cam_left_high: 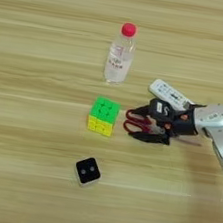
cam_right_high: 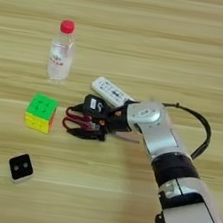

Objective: Move the objects on the table

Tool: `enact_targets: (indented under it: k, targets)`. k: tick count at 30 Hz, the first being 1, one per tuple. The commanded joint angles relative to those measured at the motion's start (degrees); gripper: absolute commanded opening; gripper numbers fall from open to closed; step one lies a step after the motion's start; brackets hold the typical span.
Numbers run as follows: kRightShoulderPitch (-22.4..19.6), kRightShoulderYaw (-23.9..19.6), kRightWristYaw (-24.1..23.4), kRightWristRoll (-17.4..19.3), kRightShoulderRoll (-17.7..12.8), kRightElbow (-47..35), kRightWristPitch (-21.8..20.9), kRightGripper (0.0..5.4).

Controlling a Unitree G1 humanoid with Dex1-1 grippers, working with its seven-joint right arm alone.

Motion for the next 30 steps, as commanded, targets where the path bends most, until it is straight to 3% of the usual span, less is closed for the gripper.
enact_targets:
  k: [1,8,20,24,30]
  targets:
    - [0.1,-2.7,-0.8,0.9,-3.4,-4.9,2.6,2.71]
    - [1.4,-3.8,-0.8,0.6,-4.7,-8.3,4.2,2.4]
    - [3.5,2.7,0.3,-7.8,-9.2,-5.0,3.0,2.39]
    - [5.6,4.3,2.2,-7.9,-10.9,-6.1,2.4,2.37]
    - [11.1,4.9,8.0,-4.2,-15.0,-14.1,0.2,2.37]
